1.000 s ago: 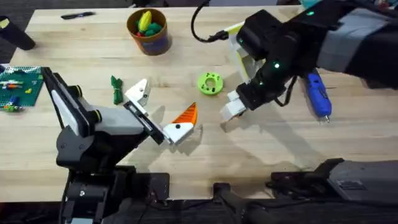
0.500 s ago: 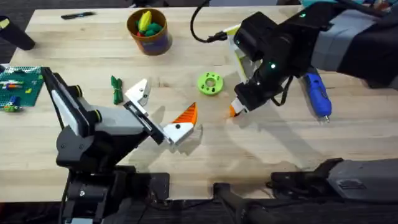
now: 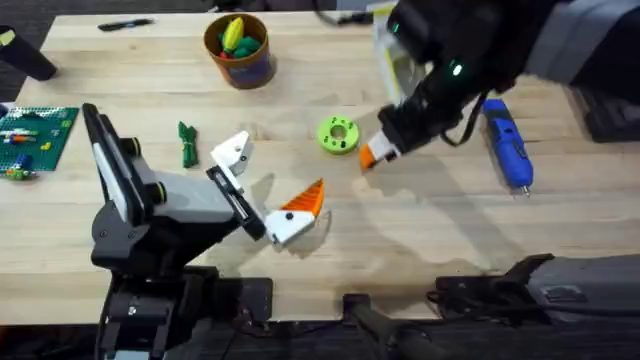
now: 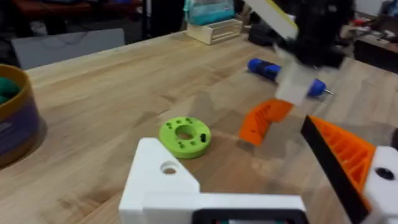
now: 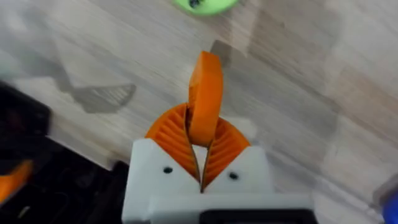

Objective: Pick up the gripper from the table and insert it into the empty holder that is missing its gripper. Then pick up a screw, insert it into the mounting hole, and use the screwdriver to tighten it. Finally, clean up the table by picking up the vegetable and placing it into the bucket.

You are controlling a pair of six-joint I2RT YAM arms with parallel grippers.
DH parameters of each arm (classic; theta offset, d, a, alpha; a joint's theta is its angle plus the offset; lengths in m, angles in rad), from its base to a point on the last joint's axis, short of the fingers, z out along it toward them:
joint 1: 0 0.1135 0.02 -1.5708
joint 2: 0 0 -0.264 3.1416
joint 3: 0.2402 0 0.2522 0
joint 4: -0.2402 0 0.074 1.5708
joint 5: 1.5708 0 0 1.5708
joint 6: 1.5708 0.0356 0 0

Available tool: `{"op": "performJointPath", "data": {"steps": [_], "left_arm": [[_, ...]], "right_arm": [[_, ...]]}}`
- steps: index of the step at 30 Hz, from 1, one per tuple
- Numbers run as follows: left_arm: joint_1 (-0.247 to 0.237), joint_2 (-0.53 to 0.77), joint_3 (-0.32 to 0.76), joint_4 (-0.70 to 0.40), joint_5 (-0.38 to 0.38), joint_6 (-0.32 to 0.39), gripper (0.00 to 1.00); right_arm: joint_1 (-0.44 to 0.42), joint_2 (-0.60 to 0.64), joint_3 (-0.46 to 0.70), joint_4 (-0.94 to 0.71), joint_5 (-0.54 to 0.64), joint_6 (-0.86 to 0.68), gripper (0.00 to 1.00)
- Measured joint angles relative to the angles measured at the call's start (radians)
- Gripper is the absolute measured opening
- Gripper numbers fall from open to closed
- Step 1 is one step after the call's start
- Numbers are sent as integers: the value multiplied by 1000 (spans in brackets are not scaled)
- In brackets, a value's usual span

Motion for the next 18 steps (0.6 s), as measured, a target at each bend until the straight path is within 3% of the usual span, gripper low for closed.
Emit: {"op": "performJointPath", "data": {"steps": [11,17,18], "left_arm": [[0,0,0,-25,192,34,985],[0,0,0,-42,296,96,985],[0,0,0,-45,317,109,986]], "right_arm": [[-177,0,58,20,-424,-54,6],[-193,0,58,66,-683,-76,6],[-192,0,58,68,-792,-105,6]]}}
